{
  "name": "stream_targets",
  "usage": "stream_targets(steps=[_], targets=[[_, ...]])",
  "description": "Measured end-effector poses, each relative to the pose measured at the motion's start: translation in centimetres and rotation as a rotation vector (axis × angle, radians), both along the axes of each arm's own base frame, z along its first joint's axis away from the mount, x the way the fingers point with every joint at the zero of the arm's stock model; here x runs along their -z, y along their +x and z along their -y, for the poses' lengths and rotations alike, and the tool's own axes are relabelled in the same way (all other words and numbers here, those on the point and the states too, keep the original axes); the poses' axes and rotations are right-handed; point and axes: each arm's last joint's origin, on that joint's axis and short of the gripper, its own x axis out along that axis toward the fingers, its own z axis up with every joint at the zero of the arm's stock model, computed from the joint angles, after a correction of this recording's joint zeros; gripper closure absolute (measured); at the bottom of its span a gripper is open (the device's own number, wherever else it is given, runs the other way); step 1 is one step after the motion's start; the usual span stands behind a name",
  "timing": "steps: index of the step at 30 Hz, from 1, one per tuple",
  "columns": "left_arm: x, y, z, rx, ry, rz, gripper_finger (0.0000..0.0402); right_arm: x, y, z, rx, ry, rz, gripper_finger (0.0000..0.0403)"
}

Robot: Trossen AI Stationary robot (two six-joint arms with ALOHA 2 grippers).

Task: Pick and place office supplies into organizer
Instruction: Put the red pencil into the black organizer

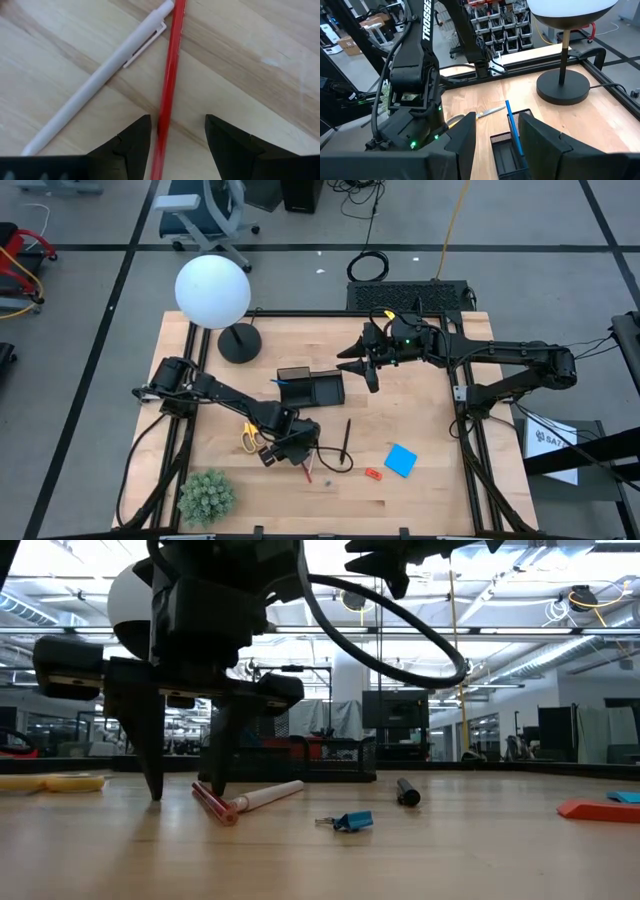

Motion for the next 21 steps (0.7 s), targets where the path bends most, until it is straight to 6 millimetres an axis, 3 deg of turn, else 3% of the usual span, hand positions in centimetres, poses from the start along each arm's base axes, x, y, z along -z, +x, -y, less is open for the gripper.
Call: stream_targets(steps=[13, 21], targets=[[-0.09, 0.07, 0.01, -0.010, 0.012, 0.021, 0.0212, 0.04, -0.01, 0.00, 0.002, 0.000, -0.004, 0.0264], [-0.13, 0.25, 0.04, -0.016, 0.011, 0.040, 0.0296, 0.04, -0.01, 0.01, 0.002, 0.000, -0.005, 0.0264]])
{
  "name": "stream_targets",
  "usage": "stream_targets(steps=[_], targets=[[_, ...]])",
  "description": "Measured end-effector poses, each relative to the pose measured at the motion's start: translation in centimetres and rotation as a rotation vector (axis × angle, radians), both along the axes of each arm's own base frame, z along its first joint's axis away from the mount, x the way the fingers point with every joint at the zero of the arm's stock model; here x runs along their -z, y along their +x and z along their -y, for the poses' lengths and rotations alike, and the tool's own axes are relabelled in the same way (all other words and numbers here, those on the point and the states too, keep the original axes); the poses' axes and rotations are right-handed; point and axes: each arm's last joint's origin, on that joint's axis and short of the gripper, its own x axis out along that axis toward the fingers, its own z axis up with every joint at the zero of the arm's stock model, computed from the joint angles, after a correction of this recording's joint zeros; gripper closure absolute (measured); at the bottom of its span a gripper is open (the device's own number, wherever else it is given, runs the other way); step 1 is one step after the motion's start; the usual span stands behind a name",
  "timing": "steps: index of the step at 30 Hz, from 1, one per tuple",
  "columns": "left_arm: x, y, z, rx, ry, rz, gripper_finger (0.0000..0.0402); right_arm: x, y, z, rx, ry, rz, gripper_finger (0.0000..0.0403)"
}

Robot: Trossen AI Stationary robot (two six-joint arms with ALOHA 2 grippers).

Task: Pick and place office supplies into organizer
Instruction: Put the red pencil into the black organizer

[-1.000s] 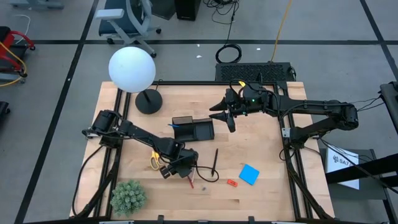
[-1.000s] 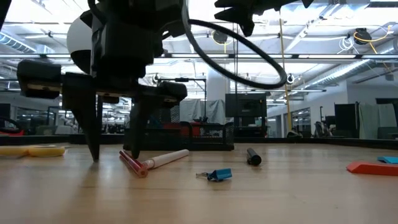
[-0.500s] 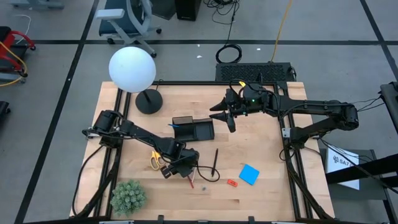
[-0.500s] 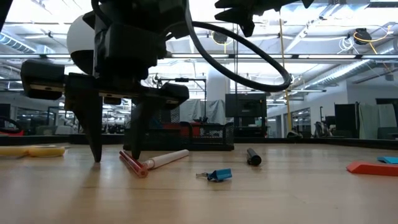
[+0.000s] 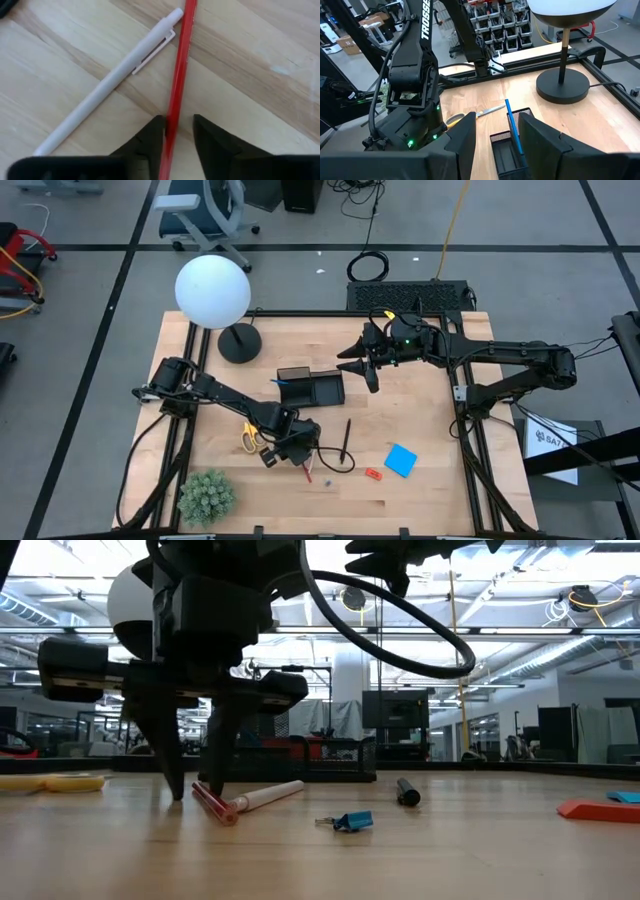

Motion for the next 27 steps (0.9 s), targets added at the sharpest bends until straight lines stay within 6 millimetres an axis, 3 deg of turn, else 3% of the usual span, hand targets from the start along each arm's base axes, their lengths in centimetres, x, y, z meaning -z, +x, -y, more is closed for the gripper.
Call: stream_targets(steps=[11, 27], targets=[[0.0, 0.0, 0.0, -0.022, 0.001, -0.003, 0.0393, 0.0, 0.0, 0.0, 0.000, 0.000, 0.000, 0.0264], [-2.1, 1.1, 0.2, -0.068, 0.001, 0.000, 0.0399, 0.0, 0.0, 0.0, 0.000, -0.004, 0.000, 0.0264]])
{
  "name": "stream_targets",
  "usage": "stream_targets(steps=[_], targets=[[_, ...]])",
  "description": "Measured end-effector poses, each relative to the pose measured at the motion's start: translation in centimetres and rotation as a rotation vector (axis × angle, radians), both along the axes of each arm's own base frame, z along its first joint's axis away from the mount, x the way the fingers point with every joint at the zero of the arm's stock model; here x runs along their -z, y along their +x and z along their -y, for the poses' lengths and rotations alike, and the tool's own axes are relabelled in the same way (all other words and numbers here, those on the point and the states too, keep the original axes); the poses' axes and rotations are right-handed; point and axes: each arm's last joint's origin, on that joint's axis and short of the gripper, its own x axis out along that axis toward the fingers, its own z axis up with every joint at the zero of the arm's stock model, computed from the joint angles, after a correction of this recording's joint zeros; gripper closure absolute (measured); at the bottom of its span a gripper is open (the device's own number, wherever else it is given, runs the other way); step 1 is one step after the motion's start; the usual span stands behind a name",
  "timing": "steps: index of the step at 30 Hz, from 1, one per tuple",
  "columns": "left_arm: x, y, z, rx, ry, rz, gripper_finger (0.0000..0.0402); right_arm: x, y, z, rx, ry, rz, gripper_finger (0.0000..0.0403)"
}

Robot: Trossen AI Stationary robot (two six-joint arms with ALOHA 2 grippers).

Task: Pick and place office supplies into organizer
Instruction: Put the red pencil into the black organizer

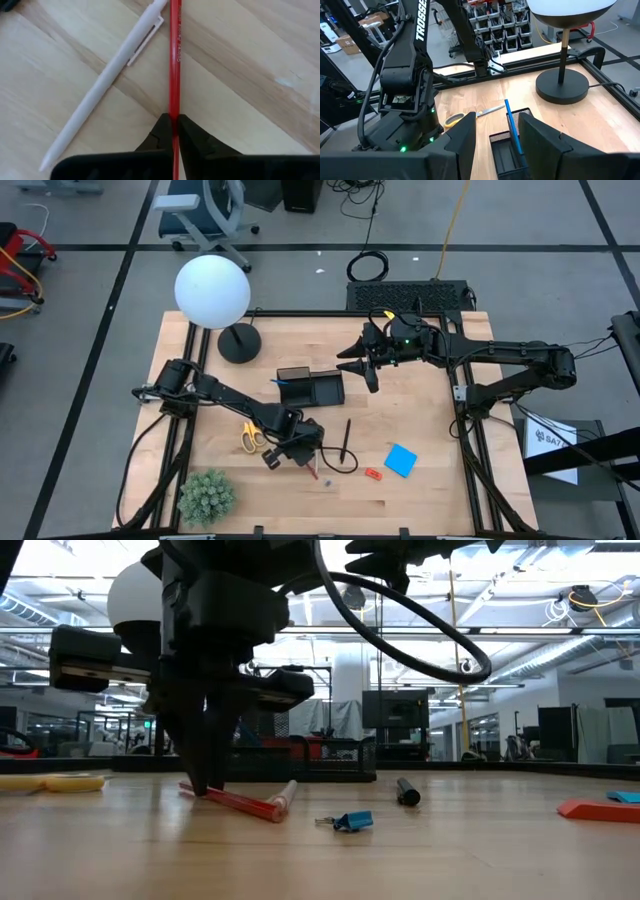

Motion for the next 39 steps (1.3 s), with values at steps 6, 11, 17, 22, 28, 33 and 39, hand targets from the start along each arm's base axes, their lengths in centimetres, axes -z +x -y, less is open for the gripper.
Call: stream_targets(steps=[6, 11, 17, 22, 28, 33, 39], targets=[[-0.4, -1.0, -0.2, -0.012, 0.071, -0.076, 0.0400, 0.0, 0.0, 0.0, -0.003, -0.010, 0.000, 0.0264], [-0.4, -1.8, 0.3, 0.005, 0.089, -0.143, 0.0400, 0.0, 0.0, 0.0, -0.006, -0.022, 0.000, 0.0264], [-0.8, -2.2, 0.8, -0.005, 0.079, -0.159, 0.0401, 0.0, 0.0, 0.0, -0.006, -0.021, 0.000, 0.0264], [-1.8, -2.4, 0.5, -0.047, 0.068, -0.148, 0.0401, 0.0, 0.0, 0.1, -0.005, -0.022, 0.000, 0.0264], [-3.9, -2.8, 0.3, -0.064, 0.046, -0.092, 0.0401, 0.0, 0.0, 0.2, 0.001, -0.025, 0.000, 0.0264], [-5.6, -3.2, -0.3, -0.140, 0.020, -0.060, 0.0401, -0.1, -0.1, 0.6, 0.019, -0.005, 0.008, 0.0264], [-8.1, -3.7, -1.3, -0.265, -0.021, 0.005, 0.0401, -0.6, 0.0, 1.0, 0.042, 0.023, 0.065, 0.0264]])
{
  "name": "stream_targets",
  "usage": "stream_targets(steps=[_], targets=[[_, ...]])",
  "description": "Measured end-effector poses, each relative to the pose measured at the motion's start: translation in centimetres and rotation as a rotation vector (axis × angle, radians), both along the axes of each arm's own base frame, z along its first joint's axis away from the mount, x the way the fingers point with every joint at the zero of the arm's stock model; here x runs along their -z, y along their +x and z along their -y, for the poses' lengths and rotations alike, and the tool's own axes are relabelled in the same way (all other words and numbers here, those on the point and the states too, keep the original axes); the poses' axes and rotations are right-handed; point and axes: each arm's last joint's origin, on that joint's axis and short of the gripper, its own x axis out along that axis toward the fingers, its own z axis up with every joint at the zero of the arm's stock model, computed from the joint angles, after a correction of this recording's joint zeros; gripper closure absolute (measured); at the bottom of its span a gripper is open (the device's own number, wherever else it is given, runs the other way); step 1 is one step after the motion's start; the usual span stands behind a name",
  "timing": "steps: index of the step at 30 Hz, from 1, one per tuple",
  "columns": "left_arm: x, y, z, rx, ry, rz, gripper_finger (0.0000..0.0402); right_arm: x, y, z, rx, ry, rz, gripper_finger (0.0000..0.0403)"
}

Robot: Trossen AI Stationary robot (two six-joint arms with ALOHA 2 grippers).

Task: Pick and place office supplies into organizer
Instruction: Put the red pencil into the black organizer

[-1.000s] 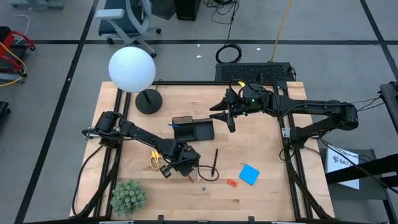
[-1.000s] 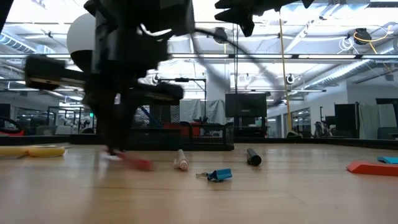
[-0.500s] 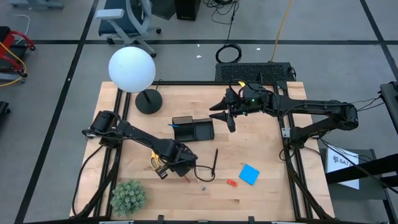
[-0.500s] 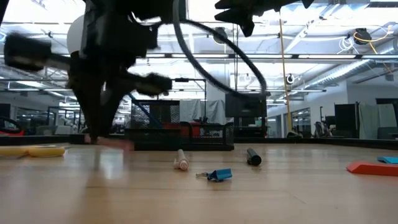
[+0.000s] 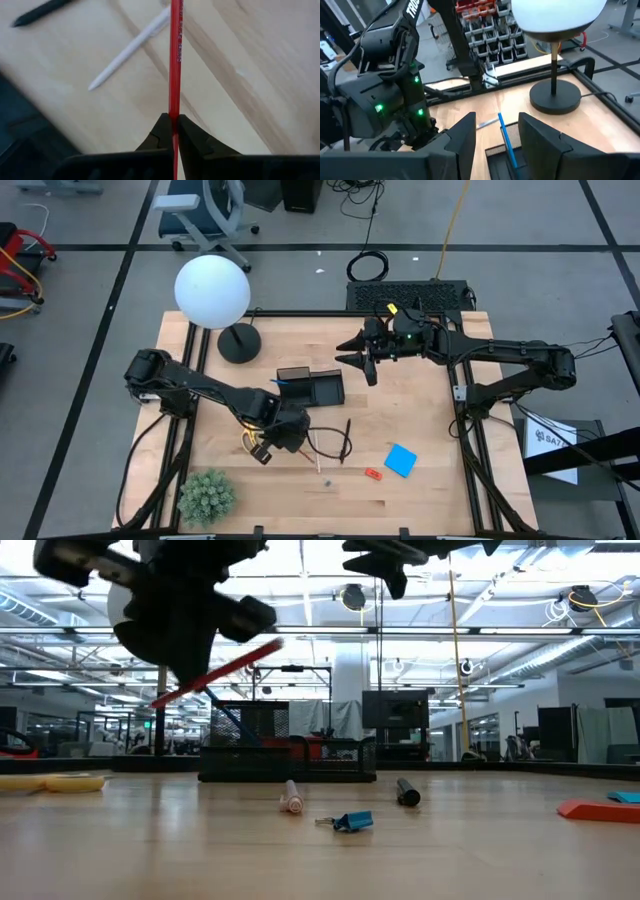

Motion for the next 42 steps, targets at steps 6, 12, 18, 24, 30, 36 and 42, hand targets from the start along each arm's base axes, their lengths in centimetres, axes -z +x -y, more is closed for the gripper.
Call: stream_targets(steps=[6, 12, 18, 24, 30, 36, 42], targets=[[-2.2, -0.6, -1.1, -0.110, -0.022, 0.063, 0.0401, -0.5, 0.0, 0.5, 0.019, -0.005, 0.047, 0.0264], [-4.0, -1.4, -1.8, -0.199, -0.043, 0.116, 0.0401, -1.1, -0.1, 1.3, 0.058, 0.057, 0.111, 0.0264], [-5.7, -2.2, -2.3, -0.272, -0.056, 0.183, 0.0401, -1.4, -0.2, 1.8, 0.080, 0.076, 0.142, 0.0264], [-7.4, -3.1, -2.8, -0.356, -0.077, 0.250, 0.0401, -2.1, -0.2, 2.1, 0.087, 0.102, 0.220, 0.0264], [-9.0, -3.9, -3.6, -0.412, -0.081, 0.331, 0.0401, -3.0, -0.3, 2.1, 0.089, 0.132, 0.307, 0.0264], [-10.6, -4.5, -5.6, -0.505, -0.079, 0.431, 0.0401, -3.6, -0.4, 2.2, 0.112, 0.151, 0.371, 0.0264], [-12.1, -4.7, -8.2, -0.601, -0.088, 0.546, 0.0401, -4.3, -0.5, 2.1, 0.108, 0.140, 0.440, 0.0264]])
